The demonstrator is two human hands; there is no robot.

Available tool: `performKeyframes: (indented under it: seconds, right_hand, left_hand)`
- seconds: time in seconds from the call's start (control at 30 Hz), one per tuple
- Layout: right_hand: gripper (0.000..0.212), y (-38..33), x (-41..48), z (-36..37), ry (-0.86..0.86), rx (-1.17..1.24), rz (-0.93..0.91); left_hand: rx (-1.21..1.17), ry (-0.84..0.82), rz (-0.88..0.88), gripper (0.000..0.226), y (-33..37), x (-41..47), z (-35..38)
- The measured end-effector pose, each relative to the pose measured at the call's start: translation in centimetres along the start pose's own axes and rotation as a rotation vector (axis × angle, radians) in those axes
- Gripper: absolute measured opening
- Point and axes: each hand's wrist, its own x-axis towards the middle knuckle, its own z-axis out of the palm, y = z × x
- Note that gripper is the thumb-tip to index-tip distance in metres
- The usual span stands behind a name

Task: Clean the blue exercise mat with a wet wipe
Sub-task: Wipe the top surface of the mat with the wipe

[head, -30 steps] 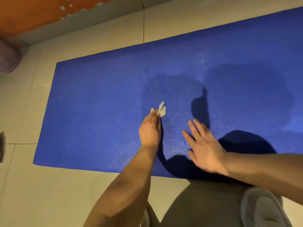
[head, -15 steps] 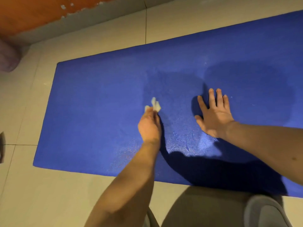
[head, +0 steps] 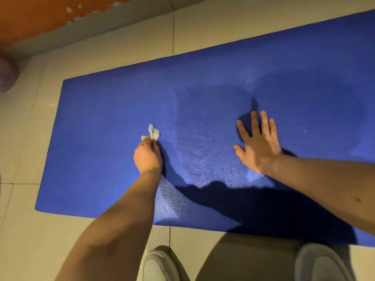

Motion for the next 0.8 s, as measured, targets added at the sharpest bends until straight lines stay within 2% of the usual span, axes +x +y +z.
performKeyframes:
  seconds: [0.1,0.17,0.3,0.4,0.5,0.6,0.67,0.73,0.8]
  right_hand:
    - [0.079,-0.1,0.0,-0.1,-0.002,0.019,0.006]
    - [0.079,-0.1,0.1,-0.1,-0.001,0.024,0.005]
    - [0.081,-0.2,0.0,-0.1,0.019,0.038,0.010]
    - [0.080,-0.1,0.1,-0.2,0.020,0.035,0.003]
    - [0.080,0.0,0.0,-0.3,0.019,0.044,-0.007]
    - [0.081,0.2,-0.1,-0.2,0.037,0.069,-0.016]
    - [0.081,0.3,0.0,-0.3,0.021,0.062,-0.014]
    - [0.081,0.1,0.1,-0.3,0.004,0.049,-0.007]
    - [0.081,0.0,0.3,-0.5,0.016,0.046,-0.017]
  left_hand:
    - [-0.161,0.011,0.037,0.020,3.6,-3.3,1.7]
    - [-0.233,-0.032,0.158,0.019,6.3,-6.2,3.0]
    - [-0.205,-0.145,0.419,0.031,8.3,-9.4,4.8]
    - [-0.085,-0.122,0.555,0.030,6.3,-7.0,3.6]
    - [-0.004,-0.067,0.454,0.029,2.5,-2.6,1.2]
    - [0.073,0.011,0.101,0.026,-0.6,1.4,0.0]
    - [0.048,0.025,-0.031,0.027,0.3,1.1,0.2]
    - [-0.008,0.045,-0.042,0.026,2.8,-0.6,1.1]
    - [-0.116,0.054,0.055,0.020,5.6,-3.3,2.3]
